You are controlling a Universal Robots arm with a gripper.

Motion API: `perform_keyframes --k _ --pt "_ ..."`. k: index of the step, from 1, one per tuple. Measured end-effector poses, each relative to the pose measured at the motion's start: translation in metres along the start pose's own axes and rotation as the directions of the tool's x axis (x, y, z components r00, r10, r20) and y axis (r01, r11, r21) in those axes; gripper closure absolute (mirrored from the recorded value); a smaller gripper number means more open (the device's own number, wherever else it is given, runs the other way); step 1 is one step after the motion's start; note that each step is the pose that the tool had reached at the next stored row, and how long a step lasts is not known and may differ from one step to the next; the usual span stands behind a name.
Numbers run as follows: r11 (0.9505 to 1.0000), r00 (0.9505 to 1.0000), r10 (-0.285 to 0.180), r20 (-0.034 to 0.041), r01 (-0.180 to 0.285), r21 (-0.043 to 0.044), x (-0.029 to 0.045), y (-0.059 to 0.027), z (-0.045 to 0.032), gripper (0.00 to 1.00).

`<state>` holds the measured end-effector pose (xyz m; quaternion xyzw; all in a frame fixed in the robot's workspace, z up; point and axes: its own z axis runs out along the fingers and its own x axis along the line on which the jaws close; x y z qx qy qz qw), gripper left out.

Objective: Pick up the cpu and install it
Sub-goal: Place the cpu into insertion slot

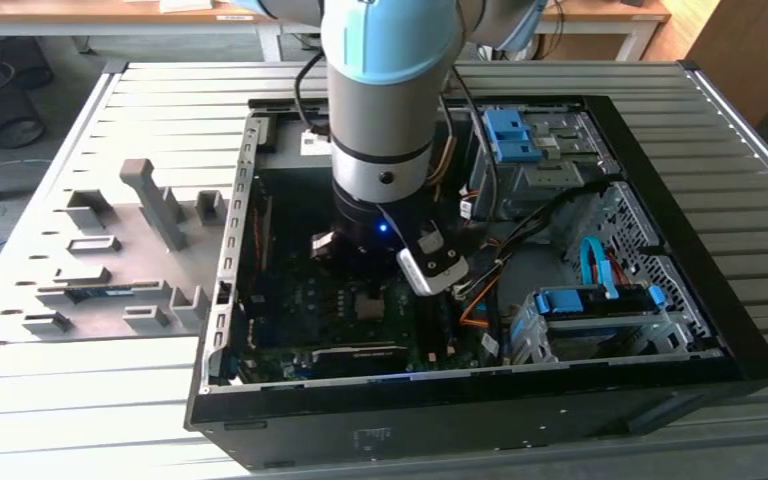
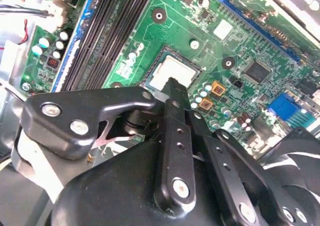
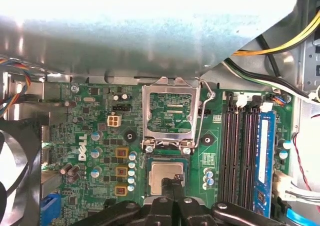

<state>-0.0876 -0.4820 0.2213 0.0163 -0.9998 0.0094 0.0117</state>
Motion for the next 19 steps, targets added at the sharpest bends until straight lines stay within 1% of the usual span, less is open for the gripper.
perform_keyframes --k 1,2,4,7,8,9,11,14,19 --pt "1.0000 1.0000 0.000 -0.0047 0.000 -0.0002 -0.0022 0.0000 0.0000 0.90" --pt "1.0000 0.9999 0.000 -0.0110 0.000 -0.0004 -0.0053 -0.0001 -0.0001 0.90" --pt "1.0000 0.9997 -0.001 -0.0232 0.001 -0.0009 -0.0122 -0.0003 -0.0002 0.90" --pt "1.0000 0.9992 -0.001 -0.0396 0.001 -0.0019 -0.0223 -0.0003 -0.0005 0.90" --pt "1.0000 0.9990 -0.001 -0.0446 0.001 -0.0023 -0.0253 -0.0003 -0.0006 0.90" --pt "1.0000 0.9989 -0.001 -0.0476 0.001 -0.0025 -0.0277 0.0000 -0.0006 0.90" --pt "1.0000 0.9988 -0.001 -0.0491 0.001 -0.0024 -0.0302 0.0006 -0.0012 0.90" --pt "1.0000 0.9988 -0.001 -0.0493 0.001 -0.0025 -0.0310 0.0014 -0.0059 0.90" --pt "1.0000 0.9988 -0.001 -0.0493 0.001 -0.0027 -0.0306 0.0012 -0.0275 0.90"
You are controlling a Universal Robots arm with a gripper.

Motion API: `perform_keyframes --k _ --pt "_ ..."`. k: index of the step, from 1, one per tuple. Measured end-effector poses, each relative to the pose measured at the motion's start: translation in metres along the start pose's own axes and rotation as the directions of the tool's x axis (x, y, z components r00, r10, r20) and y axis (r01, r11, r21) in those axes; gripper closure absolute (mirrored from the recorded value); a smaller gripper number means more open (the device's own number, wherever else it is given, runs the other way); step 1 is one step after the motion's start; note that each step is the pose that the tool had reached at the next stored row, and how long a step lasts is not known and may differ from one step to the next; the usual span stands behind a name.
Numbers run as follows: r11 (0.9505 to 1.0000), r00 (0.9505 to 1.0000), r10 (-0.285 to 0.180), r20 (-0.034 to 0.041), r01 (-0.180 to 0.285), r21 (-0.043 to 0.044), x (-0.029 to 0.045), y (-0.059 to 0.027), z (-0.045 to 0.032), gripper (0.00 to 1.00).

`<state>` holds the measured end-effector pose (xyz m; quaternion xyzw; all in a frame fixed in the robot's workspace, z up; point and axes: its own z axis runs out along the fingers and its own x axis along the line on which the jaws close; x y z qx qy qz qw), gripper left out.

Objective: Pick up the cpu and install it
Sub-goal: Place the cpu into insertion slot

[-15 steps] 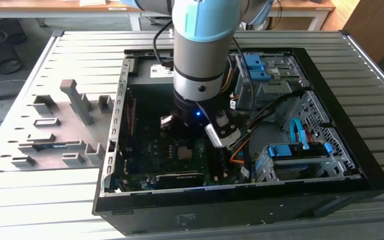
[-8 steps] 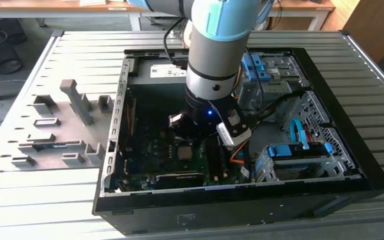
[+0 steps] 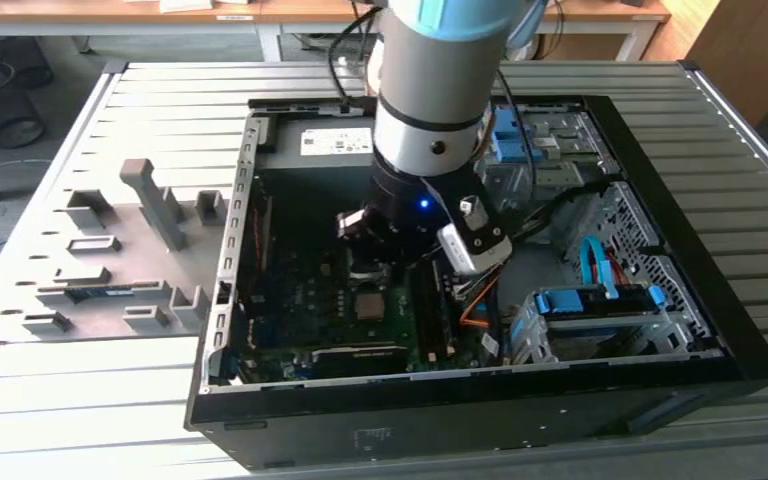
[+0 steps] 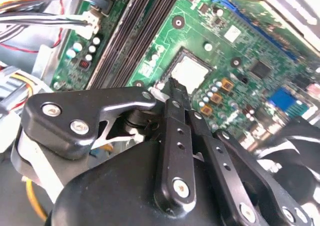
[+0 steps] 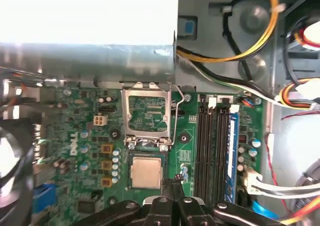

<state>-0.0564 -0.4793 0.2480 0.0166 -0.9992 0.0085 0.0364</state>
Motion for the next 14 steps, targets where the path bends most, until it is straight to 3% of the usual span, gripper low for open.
perform_keyframes --k 6,14 --pt "1.0000 1.0000 0.000 -0.0001 0.000 0.0001 0.0018 -0.0004 -0.0247 0.90" --pt "1.0000 1.0000 0.000 0.0000 0.000 0.0001 0.0019 -0.0004 -0.0260 0.90"
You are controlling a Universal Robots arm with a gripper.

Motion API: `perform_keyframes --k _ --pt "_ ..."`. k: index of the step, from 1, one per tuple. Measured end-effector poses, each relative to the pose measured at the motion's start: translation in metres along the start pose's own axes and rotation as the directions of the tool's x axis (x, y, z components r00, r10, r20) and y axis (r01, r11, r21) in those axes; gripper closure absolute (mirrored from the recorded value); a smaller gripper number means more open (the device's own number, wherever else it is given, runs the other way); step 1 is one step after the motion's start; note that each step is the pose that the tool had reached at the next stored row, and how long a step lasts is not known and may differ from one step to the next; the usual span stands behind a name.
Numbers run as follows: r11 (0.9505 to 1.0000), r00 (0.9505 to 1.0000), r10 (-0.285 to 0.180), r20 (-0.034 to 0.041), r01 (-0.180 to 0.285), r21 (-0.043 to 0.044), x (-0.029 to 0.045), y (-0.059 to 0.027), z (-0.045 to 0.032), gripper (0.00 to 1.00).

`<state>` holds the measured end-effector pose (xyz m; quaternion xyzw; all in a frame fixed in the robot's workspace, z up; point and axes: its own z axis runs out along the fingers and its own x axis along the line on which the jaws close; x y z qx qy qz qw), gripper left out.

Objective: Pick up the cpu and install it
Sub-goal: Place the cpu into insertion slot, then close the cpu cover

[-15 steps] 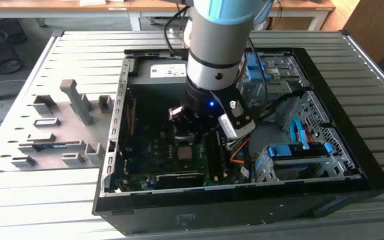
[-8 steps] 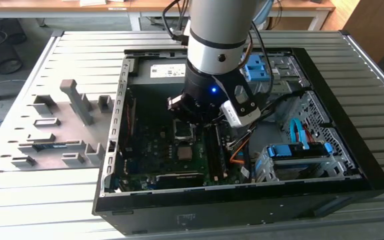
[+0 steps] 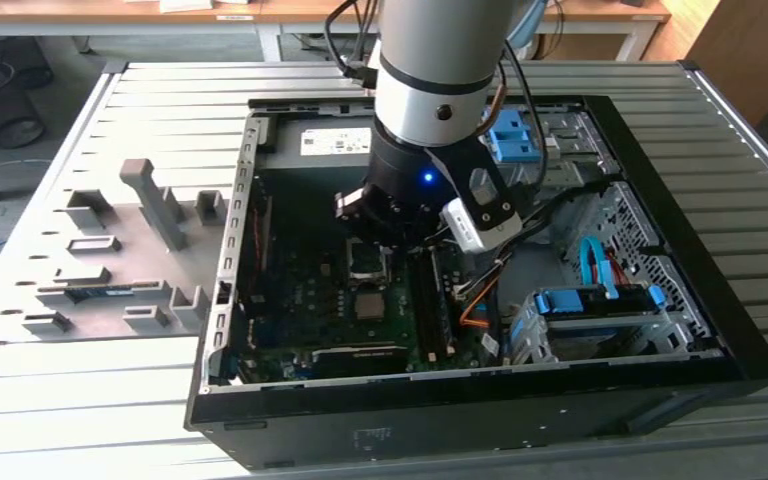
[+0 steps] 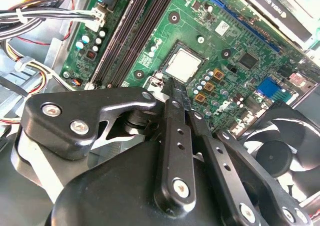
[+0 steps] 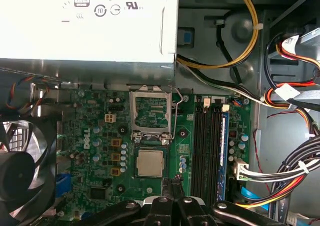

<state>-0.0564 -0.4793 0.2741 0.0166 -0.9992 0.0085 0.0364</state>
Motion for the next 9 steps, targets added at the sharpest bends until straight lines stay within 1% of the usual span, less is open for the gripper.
perform_keyframes --k 9 --pt "1.0000 1.0000 0.000 0.0000 0.000 -0.0005 0.0001 0.0000 -0.0002 0.90"
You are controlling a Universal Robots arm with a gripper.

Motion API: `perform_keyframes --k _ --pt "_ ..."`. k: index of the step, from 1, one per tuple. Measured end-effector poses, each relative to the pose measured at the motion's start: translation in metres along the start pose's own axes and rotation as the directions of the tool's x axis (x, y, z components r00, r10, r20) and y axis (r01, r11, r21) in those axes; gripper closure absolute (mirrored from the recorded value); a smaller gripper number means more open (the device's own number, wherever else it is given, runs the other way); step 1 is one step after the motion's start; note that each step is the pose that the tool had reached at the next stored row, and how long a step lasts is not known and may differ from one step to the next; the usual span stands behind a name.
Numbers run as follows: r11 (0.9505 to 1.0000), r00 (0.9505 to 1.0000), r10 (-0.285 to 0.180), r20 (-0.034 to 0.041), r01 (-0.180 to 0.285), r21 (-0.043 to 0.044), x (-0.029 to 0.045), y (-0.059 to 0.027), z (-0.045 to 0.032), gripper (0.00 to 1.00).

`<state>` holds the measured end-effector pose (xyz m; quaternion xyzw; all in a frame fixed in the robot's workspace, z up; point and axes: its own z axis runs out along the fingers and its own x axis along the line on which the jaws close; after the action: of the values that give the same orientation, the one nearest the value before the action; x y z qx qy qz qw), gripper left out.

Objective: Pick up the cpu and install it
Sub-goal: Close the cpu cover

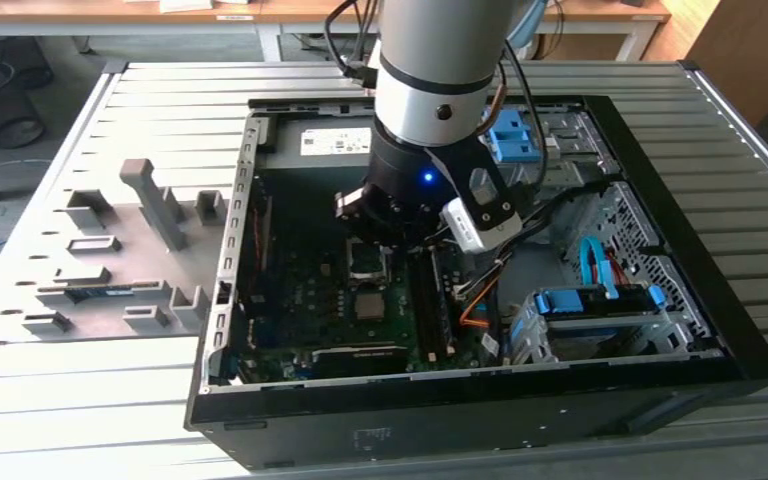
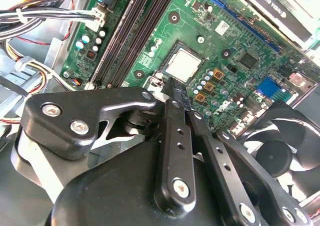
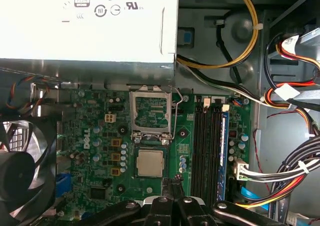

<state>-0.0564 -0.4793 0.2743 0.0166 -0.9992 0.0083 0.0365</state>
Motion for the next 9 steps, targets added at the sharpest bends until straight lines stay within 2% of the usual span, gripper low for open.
perform_keyframes --k 1,2,3,4,8,9 --pt "1.0000 1.0000 0.000 0.0000 0.000 -0.0042 0.0000 -0.0001 -0.0001 0.90" --pt "0.9997 1.0000 -0.002 0.0008 0.002 -0.0242 -0.0001 0.0000 -0.0001 0.90" --pt "0.9984 1.0000 -0.004 0.0020 0.004 -0.0558 -0.0002 0.0000 0.0000 0.90" --pt "0.9971 1.0000 -0.005 0.0028 0.006 -0.0755 -0.0003 0.0000 0.0000 0.90" --pt "0.9891 0.9999 -0.011 0.0060 0.012 -0.1466 -0.0004 0.0000 0.0001 0.90" --pt "0.9874 0.9998 -0.018 0.0064 0.019 -0.1570 -0.0004 0.0000 0.0004 0.90"
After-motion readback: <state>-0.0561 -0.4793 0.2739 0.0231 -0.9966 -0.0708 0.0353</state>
